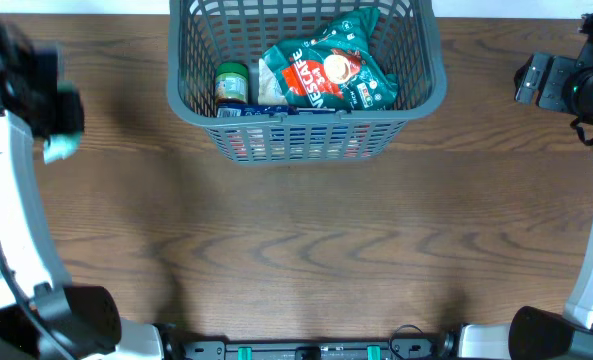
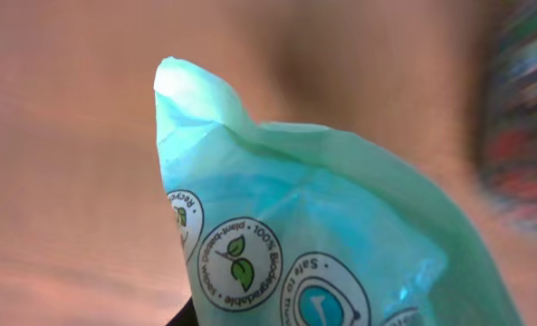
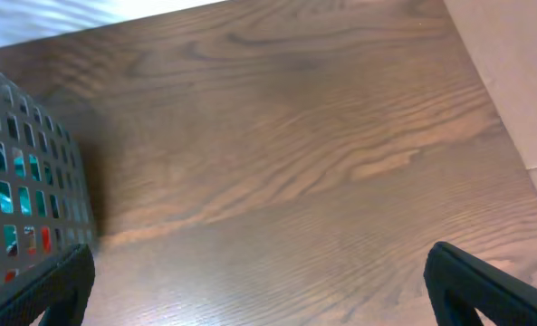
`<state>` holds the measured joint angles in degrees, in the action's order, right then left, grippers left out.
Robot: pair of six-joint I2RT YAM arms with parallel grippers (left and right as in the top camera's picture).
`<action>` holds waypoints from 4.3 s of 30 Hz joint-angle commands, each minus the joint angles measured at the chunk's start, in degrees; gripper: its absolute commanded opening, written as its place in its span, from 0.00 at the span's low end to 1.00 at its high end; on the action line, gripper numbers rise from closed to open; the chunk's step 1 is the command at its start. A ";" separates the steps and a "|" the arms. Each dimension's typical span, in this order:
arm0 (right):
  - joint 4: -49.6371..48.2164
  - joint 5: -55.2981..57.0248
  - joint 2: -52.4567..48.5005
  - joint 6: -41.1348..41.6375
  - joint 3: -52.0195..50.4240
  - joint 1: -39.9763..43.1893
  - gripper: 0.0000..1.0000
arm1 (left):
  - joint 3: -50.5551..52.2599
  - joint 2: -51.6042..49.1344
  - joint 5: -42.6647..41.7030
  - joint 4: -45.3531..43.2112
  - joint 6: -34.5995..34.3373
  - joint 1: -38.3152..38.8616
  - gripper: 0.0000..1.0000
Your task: Pack container
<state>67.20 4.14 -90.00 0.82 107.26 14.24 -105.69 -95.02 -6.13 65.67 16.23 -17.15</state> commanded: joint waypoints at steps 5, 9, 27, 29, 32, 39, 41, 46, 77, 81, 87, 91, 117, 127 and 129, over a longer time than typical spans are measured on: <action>-0.15 0.35 -0.35 0.39 0.20 0.37 0.99 | -16.72 0.72 -1.18 -3.78 12.44 19.87 0.06; -0.11 0.35 -0.35 0.39 0.20 0.37 0.99 | -16.83 -0.31 -1.14 -11.23 30.12 31.56 0.06; 2.51 -0.09 -0.35 0.39 0.20 0.35 0.99 | -16.83 -27.80 2.29 -21.53 29.49 33.55 0.06; 2.49 -0.09 -0.35 0.42 0.20 0.35 0.99 | -16.83 -29.49 2.32 -21.35 29.14 33.53 0.06; 2.62 -0.09 -0.35 0.39 0.20 0.35 0.99 | -16.83 -31.32 2.29 -21.42 27.08 33.48 0.13; 2.60 -0.07 -0.35 0.39 0.20 0.35 0.99 | -16.85 -31.36 2.34 -21.16 24.98 33.48 0.98; 2.05 -0.04 -0.35 0.39 0.20 0.35 0.99 | -16.85 -30.40 2.60 -20.68 24.92 33.48 0.99; -3.52 -0.85 -0.20 0.31 0.33 0.35 0.99 | -16.92 -23.65 3.85 -14.64 21.99 33.48 0.98; -7.15 -9.75 28.81 -1.84 -25.51 -1.18 0.99 | 16.74 33.14 11.15 0.68 -1.25 22.67 0.99; -16.57 -9.79 38.73 -7.02 -42.40 -3.50 0.99 | 34.18 43.17 11.39 -11.58 -5.07 22.67 0.99; -22.88 -9.46 47.47 -7.76 -57.24 -4.59 0.99 | 52.30 54.69 11.34 -22.34 -6.10 22.67 0.99; -24.22 -10.01 48.65 -7.74 -60.59 -4.59 0.99 | 57.44 58.77 11.98 -22.86 -9.25 22.67 0.99; -16.33 -9.99 48.87 -7.74 -60.78 -4.81 0.99 | 58.49 58.95 14.78 -22.25 -13.11 22.67 0.99; -12.90 1.64 58.53 -7.74 -60.78 -9.40 0.99 | 58.49 58.95 14.78 -22.25 -13.11 22.67 0.99; -11.13 1.64 62.27 -7.74 -60.78 -11.67 0.99 | 58.49 58.95 14.78 -22.25 -13.11 22.67 0.99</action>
<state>54.87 3.14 -31.92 -6.50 46.76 5.23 -47.33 -35.90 7.81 43.46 4.03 5.76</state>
